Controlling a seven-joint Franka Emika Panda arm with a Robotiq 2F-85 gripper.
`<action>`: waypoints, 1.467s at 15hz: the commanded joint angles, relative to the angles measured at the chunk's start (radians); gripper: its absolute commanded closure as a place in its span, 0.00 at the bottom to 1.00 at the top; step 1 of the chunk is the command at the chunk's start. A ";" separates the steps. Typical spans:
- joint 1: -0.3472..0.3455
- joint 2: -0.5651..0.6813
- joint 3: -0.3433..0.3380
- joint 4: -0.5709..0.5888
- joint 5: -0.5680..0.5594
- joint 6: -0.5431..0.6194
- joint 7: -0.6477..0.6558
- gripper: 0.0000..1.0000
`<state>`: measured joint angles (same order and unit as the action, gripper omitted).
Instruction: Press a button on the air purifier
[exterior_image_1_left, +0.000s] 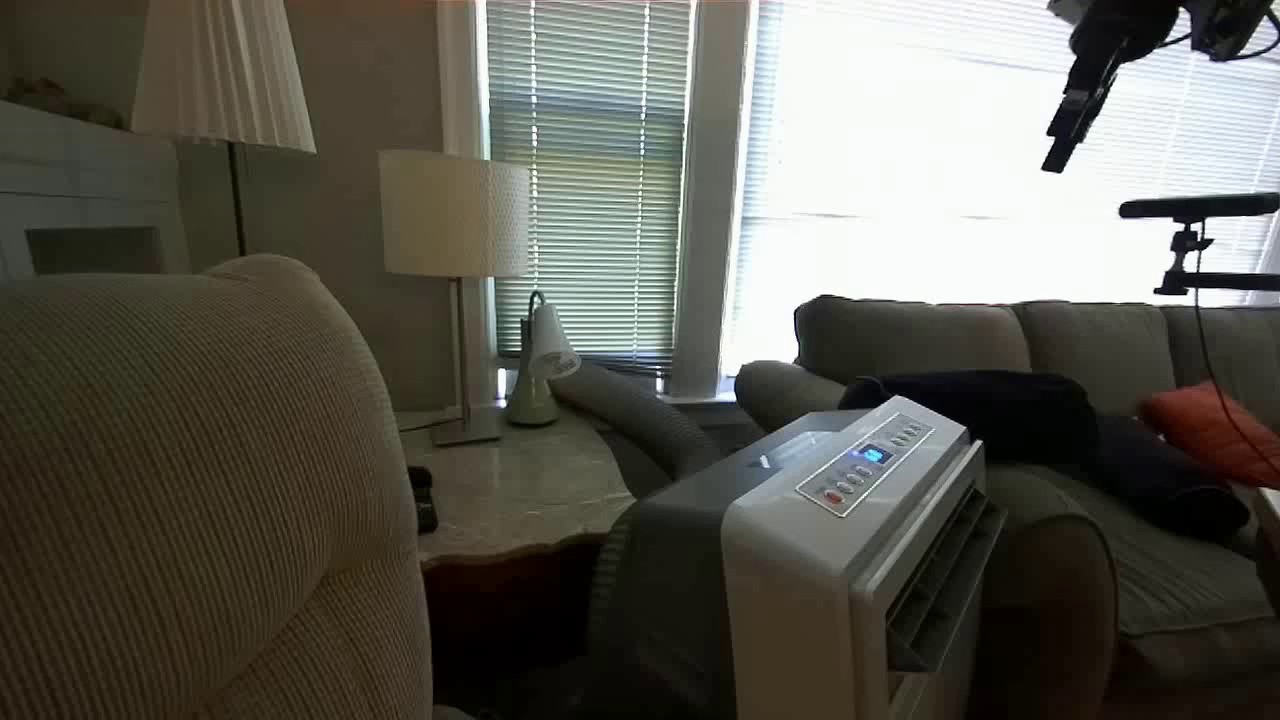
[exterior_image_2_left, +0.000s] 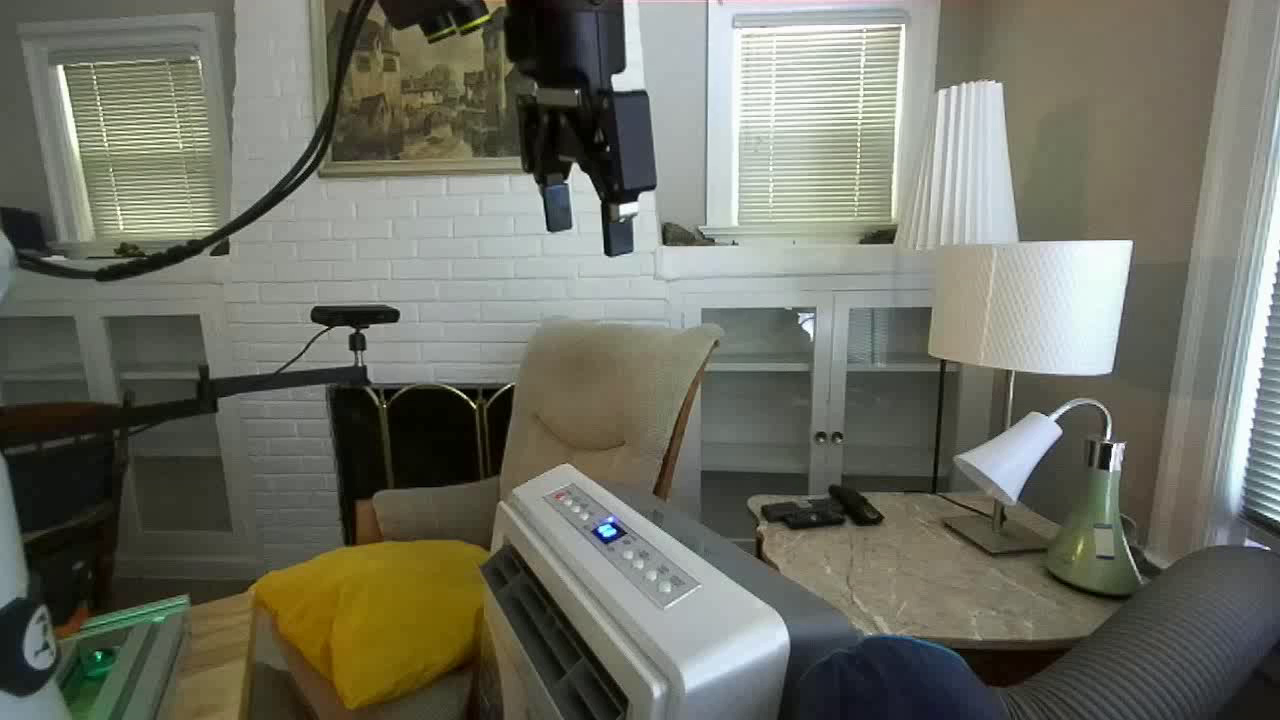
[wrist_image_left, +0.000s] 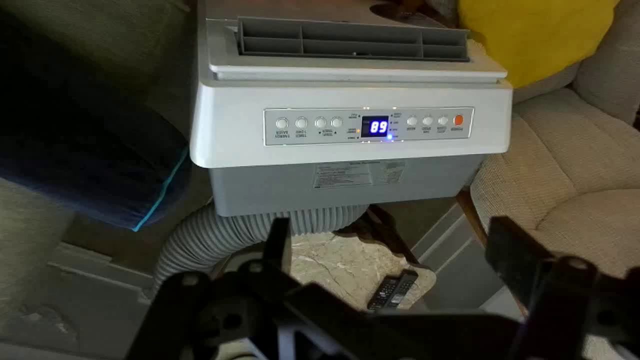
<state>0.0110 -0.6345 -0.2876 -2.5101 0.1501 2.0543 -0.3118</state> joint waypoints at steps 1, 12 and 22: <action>-0.022 0.005 0.018 0.003 0.014 -0.005 -0.011 0.00; -0.016 0.048 0.039 0.004 0.032 0.054 0.018 0.00; -0.010 0.228 0.142 -0.087 0.017 0.391 0.123 0.00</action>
<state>0.0064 -0.4662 -0.1684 -2.5749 0.1600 2.3569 -0.2164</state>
